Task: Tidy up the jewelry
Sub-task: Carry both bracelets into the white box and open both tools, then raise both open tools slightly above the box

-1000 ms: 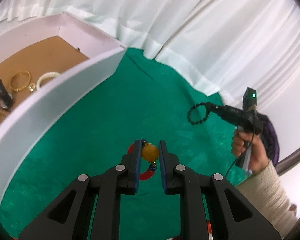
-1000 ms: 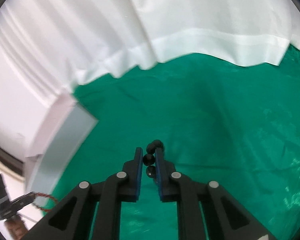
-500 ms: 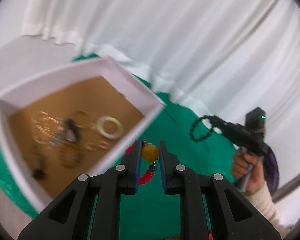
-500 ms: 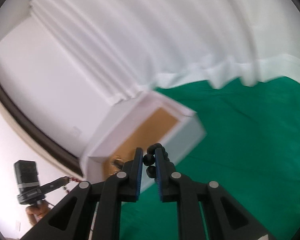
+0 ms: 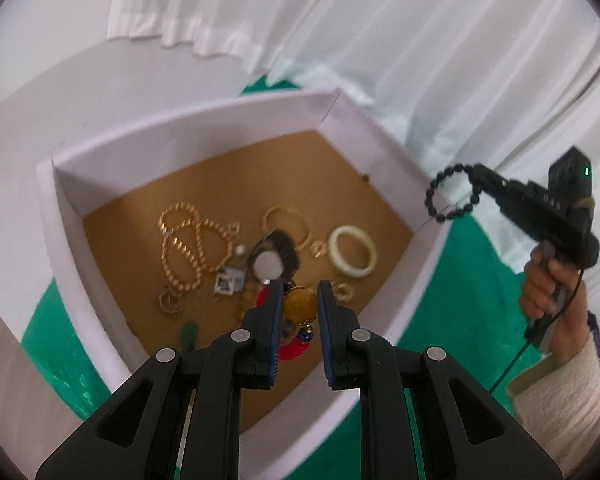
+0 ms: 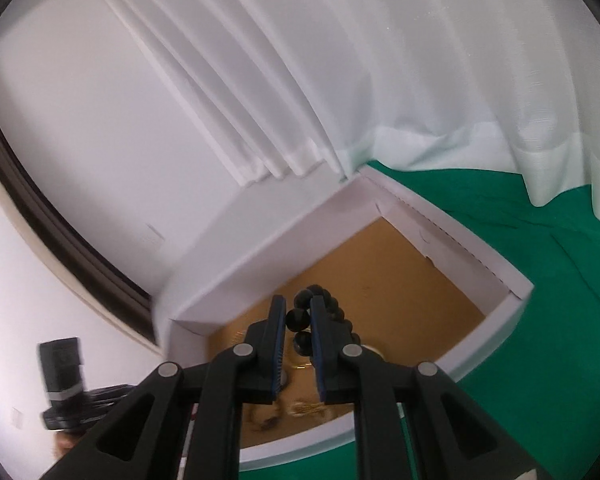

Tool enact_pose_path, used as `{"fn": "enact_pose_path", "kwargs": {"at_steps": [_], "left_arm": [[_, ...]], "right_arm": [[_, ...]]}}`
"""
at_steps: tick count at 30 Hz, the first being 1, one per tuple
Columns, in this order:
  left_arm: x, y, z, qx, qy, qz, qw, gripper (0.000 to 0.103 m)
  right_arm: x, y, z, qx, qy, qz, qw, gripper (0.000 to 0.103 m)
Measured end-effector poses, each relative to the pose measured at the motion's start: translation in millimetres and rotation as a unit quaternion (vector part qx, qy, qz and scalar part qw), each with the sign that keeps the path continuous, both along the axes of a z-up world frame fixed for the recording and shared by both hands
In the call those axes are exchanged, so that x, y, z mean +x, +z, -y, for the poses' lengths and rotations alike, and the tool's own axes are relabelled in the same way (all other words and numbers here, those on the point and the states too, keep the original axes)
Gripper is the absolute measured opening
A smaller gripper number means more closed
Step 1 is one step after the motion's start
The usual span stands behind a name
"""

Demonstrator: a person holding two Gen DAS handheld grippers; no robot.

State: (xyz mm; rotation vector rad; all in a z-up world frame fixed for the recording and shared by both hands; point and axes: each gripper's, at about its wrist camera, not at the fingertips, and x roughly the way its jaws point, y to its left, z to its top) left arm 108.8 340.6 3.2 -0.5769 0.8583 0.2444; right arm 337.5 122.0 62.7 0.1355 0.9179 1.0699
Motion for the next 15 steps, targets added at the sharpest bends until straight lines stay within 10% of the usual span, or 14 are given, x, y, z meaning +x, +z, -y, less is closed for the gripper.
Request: {"fn": "enact_pose_path", "kwargs": {"at_steps": [8, 10, 12, 15], "left_arm": [[17, -34, 9, 0.005, -0.021, -0.042, 0.9989, 0.016], [17, -35, 12, 0.022, -0.013, -0.047, 0.9986, 0.029], [14, -30, 15, 0.048, 0.001, -0.045, 0.9978, 0.068], [8, -17, 25, 0.104, 0.015, -0.034, 0.9939, 0.079]], "right_arm": [[-25, -63, -62, -0.164, 0.034, 0.048, 0.985, 0.014], [-34, -72, -68, -0.16, 0.052, 0.027, 0.985, 0.016], [-43, -70, -67, -0.147, 0.058, 0.017, 0.987, 0.021], [-52, -56, -54, -0.133, 0.046, 0.04, 0.989, 0.052]]}}
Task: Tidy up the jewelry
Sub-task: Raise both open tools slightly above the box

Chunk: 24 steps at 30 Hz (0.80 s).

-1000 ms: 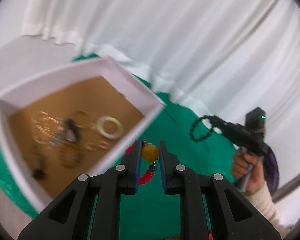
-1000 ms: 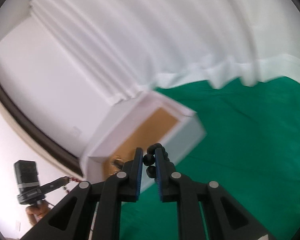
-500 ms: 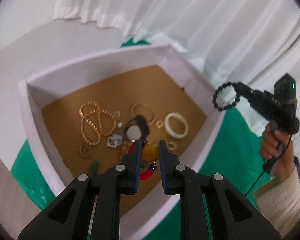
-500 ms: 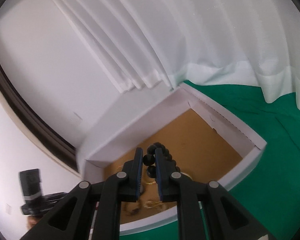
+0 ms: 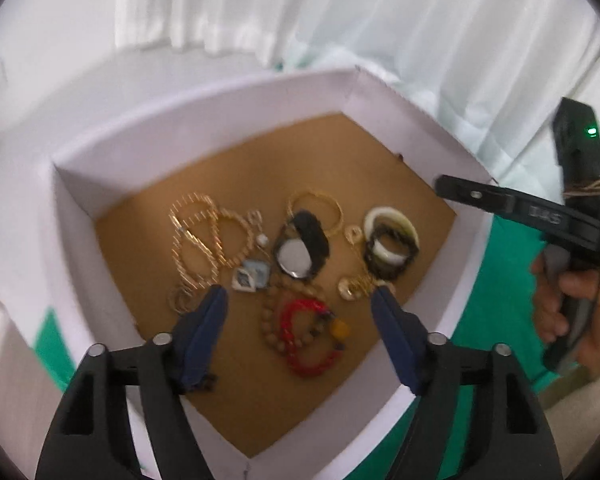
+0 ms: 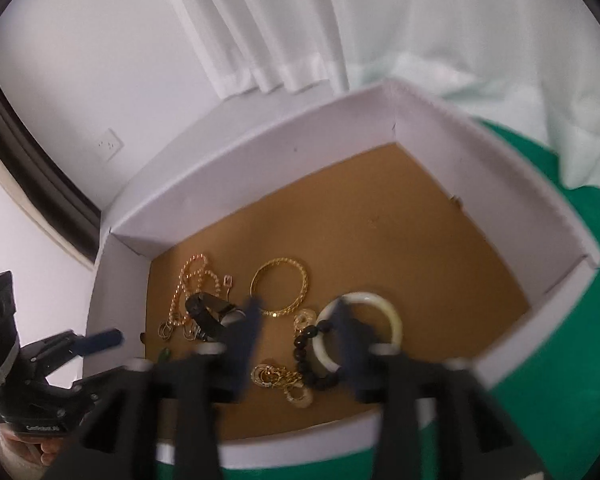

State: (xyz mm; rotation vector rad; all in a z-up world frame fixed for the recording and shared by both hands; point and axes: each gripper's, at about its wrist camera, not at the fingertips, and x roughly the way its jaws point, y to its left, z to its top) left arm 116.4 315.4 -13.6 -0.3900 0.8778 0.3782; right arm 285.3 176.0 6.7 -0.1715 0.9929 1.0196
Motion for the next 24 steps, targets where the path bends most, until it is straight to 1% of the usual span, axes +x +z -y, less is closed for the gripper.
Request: {"fn": "enact_pose_path", "kwargs": {"at_steps": [1, 3, 4, 5, 6, 9, 11, 13, 17, 20, 22, 24], "left_arm": [[0, 4, 5, 0.023, 0.003, -0.001, 0.9997, 0.082], [1, 12, 17, 0.077, 0.022, -0.006, 0.9968, 0.101], [1, 15, 22, 0.1, 0.035, -0.01, 0.9943, 0.102], [2, 19, 28, 0.13, 0.055, -0.014, 0.9898, 0.102], [3, 22, 32, 0.15, 0.073, -0.018, 0.9857, 0.102], [4, 27, 41, 0.198, 0.115, -0.039, 0.9726, 0.102], [2, 28, 47, 0.224, 0.122, -0.045, 0.966, 0.102], [0, 28, 48, 0.223, 0.127, -0.044, 0.9656, 0.102], [-3, 28, 43, 0.19, 0.13, -0.042, 0.9722, 0.102], [0, 28, 43, 0.177, 0.123, -0.044, 0.9755, 0.102], [-2, 30, 46, 0.168, 0.115, -0.029, 0.9786, 0.102], [-2, 30, 43, 0.162, 0.126, -0.032, 0.9782, 0.102]], "right_arm": [[-3, 6, 5, 0.001, -0.003, 0.013, 1.0, 0.052], [-12, 17, 13, -0.009, -0.004, 0.04, 0.999, 0.054], [-14, 19, 15, -0.02, -0.005, 0.049, 0.999, 0.057], [-18, 22, 14, -0.036, -0.006, 0.062, 0.997, 0.065], [-23, 26, 13, -0.049, -0.003, 0.076, 0.996, 0.07], [-36, 32, 12, -0.06, 0.009, 0.1, 0.993, 0.078], [-42, 34, 11, -0.068, 0.012, 0.113, 0.991, 0.079], [-47, 35, 11, -0.075, 0.014, 0.123, 0.989, 0.079], [-53, 36, 6, -0.091, 0.015, 0.143, 0.985, 0.079], [-56, 36, 2, -0.099, 0.017, 0.152, 0.983, 0.079], [-57, 36, -1, -0.1, 0.019, 0.154, 0.983, 0.079], [-59, 36, -4, -0.104, 0.023, 0.158, 0.982, 0.079]]}}
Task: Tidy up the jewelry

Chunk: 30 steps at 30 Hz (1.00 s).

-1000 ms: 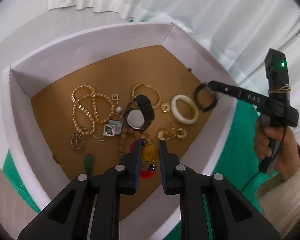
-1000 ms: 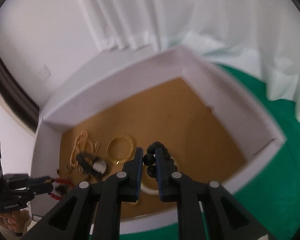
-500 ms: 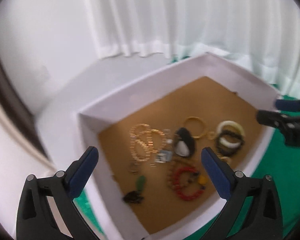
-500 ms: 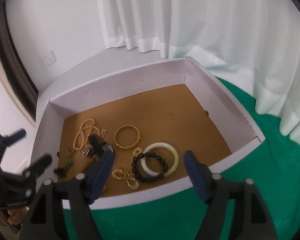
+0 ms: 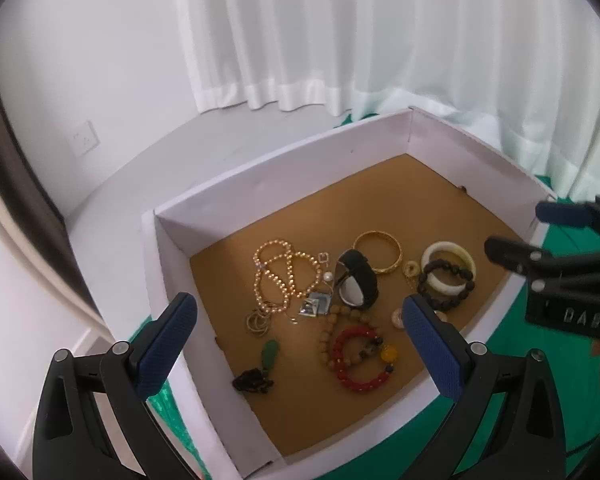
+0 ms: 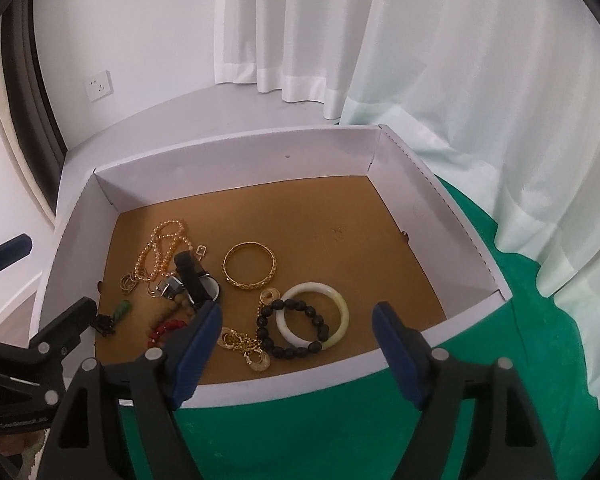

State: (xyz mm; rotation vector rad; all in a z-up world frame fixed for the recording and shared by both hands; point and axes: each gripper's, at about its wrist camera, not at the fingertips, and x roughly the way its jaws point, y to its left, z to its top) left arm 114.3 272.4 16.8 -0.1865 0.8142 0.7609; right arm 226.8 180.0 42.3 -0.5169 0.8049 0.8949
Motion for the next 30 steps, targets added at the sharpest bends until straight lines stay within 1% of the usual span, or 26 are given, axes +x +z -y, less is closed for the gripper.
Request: {"fn": "enact_pose_path", "kwargs": {"at_steps": [4, 7, 11, 13, 17, 18, 24, 28, 30], "left_arm": [[2, 1, -3, 0.011, 0.023, -0.01, 0.9996, 0.102], [-1, 1, -11, -0.014, 0.033, -0.007, 0.9993, 0.102], [-3, 0, -18, -0.024, 0.042, -0.005, 0.9988, 0.102], [-3, -1, -21, -0.037, 0.045, -0.005, 0.9983, 0.102], [-6, -1, -29, -0.074, 0.053, -0.006, 0.9959, 0.102], [-7, 0, -31, -0.08, 0.056, -0.007, 0.9952, 0.102], [-14, 14, -33, -0.072, 0.072, -0.005, 0.9948, 0.102], [-13, 21, -33, -0.061, 0.081, -0.018, 0.9947, 0.102], [-15, 24, -33, -0.063, 0.082, -0.013, 0.9946, 0.102]], "right_arm": [[-3, -2, -6, -0.005, 0.008, -0.005, 1.0, 0.079], [-4, -4, -9, -0.012, 0.008, -0.003, 1.0, 0.079], [-5, -5, -11, -0.018, 0.004, -0.004, 1.0, 0.079], [-5, -5, -12, -0.022, 0.002, -0.003, 1.0, 0.079], [-6, -3, -13, -0.02, -0.001, -0.019, 1.0, 0.079], [-7, -2, -13, -0.021, -0.002, -0.023, 1.0, 0.081], [-10, 7, -15, -0.018, 0.002, -0.036, 0.999, 0.081], [-12, 14, -16, -0.018, 0.003, -0.032, 0.999, 0.081], [-12, 16, -16, -0.02, 0.003, -0.037, 0.999, 0.081]]}}
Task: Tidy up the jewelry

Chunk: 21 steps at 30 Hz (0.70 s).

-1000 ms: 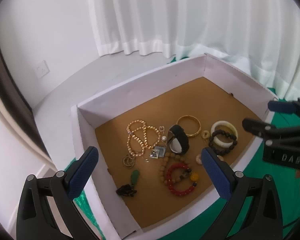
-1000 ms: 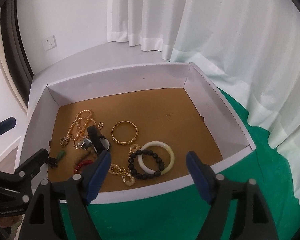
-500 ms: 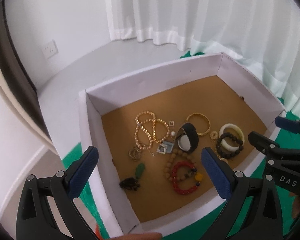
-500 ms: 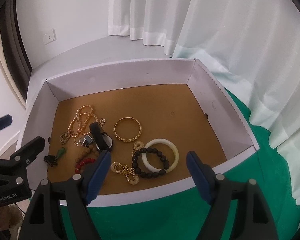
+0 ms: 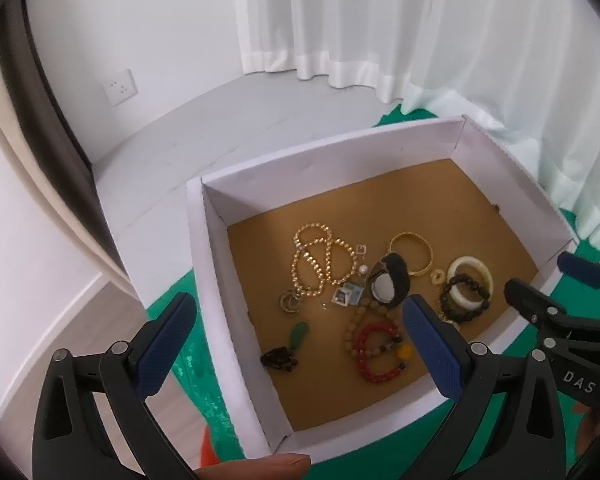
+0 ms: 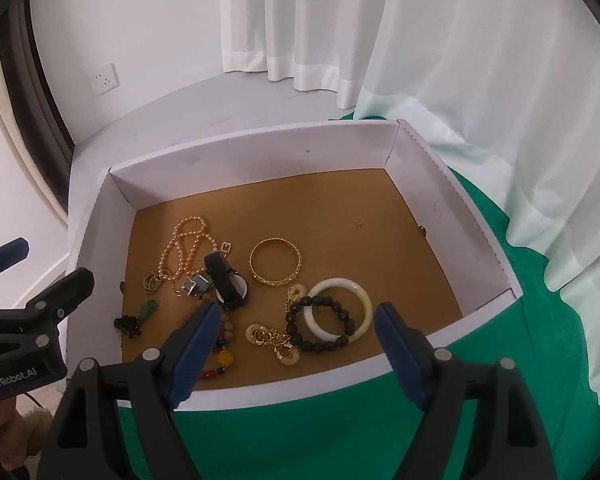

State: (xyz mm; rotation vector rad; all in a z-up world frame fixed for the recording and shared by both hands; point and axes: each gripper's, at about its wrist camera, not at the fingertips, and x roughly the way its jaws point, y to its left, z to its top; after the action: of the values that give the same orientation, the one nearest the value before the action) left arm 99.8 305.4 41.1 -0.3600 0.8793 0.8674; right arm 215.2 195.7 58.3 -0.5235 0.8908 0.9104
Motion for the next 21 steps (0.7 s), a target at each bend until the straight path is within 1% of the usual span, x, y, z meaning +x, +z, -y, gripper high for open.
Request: {"fn": "enact_pose_path", "kwargs": {"at_steps": [3, 8, 10, 21], "left_arm": [[-2.8, 4.2, 1.2, -0.002, 0.001, 0.008, 1.0, 0.102], [-3.8, 6.5, -0.2, -0.004, 0.009, 0.013, 0.9999, 0.102], [-4.7, 7.2, -1.1, -0.005, 0.013, 0.017, 0.9998, 0.102], [-2.0, 7.8, -0.4, -0.003, 0.008, 0.017, 0.9998, 0.102]], "right_arm": [[-0.1, 3.3, 0.8, 0.0, 0.001, -0.004, 1.0, 0.081], [-1.1, 6.5, 0.8, -0.005, 0.001, 0.008, 1.0, 0.081], [-0.9, 6.5, 0.6, -0.005, 0.0, 0.006, 1.0, 0.081], [0.1, 5.3, -0.6, -0.01, -0.004, -0.002, 1.0, 0.081]]}}
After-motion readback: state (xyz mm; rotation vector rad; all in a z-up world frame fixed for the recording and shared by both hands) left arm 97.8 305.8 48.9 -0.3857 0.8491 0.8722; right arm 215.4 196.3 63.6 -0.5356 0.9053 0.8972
